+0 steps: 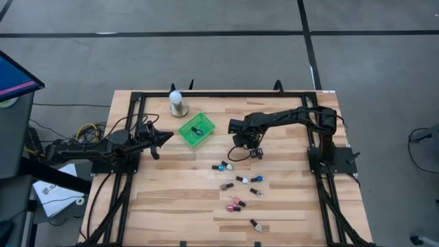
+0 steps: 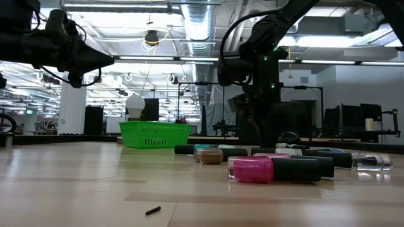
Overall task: Pick & Place Nail Polish
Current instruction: Put the light yellow nail polish bottle into the green bin
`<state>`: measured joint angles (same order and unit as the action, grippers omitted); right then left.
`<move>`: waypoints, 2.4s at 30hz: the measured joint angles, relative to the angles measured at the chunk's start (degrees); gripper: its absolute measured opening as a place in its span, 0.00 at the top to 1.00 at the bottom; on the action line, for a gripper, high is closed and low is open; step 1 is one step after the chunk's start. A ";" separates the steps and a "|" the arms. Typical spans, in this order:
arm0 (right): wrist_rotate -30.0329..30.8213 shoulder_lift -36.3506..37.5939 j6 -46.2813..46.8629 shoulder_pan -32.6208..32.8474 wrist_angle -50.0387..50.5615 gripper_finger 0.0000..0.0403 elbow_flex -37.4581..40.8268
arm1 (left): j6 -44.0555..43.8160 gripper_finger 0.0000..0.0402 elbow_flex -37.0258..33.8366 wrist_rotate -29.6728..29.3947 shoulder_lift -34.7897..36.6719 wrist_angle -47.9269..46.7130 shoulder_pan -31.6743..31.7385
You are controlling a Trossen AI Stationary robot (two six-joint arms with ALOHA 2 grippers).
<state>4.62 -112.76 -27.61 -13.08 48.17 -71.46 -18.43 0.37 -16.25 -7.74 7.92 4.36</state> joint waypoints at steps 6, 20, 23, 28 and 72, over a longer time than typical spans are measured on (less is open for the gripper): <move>1.26 3.13 3.26 -0.25 -1.42 0.90 -2.51 | -0.01 1.00 -0.01 0.00 -0.25 0.11 0.00; 0.12 0.95 10.41 1.58 -11.22 0.90 -26.61 | -0.02 1.00 -0.01 0.02 -0.25 0.33 0.00; -0.23 -0.78 11.15 2.57 -12.19 0.90 -31.90 | -0.02 1.00 -0.01 0.00 -0.25 0.32 0.00; -0.17 -4.97 10.95 2.97 -13.17 0.89 -37.75 | -0.02 1.00 -0.01 0.05 -1.02 0.02 0.00; -9.26 -17.14 6.63 2.19 -23.85 0.87 -40.05 | 0.17 1.00 -0.04 -0.70 6.85 -0.11 0.20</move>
<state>-4.64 -129.90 -20.97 -10.90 24.32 -111.51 -18.26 0.34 -16.95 -0.89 7.81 4.56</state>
